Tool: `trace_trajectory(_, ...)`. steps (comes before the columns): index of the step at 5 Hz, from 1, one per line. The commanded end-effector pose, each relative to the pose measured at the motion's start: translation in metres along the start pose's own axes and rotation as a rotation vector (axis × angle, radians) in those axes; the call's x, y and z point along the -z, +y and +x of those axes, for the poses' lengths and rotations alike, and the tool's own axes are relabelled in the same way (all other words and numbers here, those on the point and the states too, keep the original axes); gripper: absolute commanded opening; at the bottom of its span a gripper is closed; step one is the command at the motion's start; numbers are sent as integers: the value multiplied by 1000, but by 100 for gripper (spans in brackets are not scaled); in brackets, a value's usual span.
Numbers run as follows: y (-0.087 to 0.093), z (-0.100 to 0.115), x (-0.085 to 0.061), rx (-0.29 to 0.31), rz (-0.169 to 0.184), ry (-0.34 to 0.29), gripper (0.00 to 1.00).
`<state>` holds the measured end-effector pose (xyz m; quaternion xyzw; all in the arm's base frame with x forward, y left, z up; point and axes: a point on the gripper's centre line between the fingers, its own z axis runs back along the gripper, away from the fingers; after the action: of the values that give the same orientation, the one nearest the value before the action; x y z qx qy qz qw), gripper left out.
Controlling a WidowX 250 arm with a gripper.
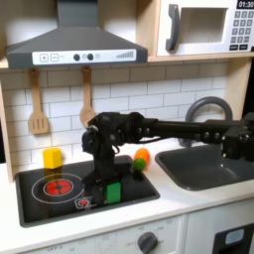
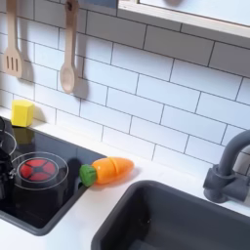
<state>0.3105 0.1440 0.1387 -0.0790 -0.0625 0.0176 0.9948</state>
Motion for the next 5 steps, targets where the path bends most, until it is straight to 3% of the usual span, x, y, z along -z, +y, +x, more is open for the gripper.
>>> trace_trajectory(1,-1,4,-27,-24,-12,-49,100)
trace_trajectory(2,-10,17,-67,-40,-43,-81,100)
trace_trajectory(3,-3,23,-117,-96,-22,-196,100)
trace_trajectory(4,-8,21,-161,-99,-19,-302,100)
trace_trajectory(5,-2,18,-148,-88,5,-275,100)
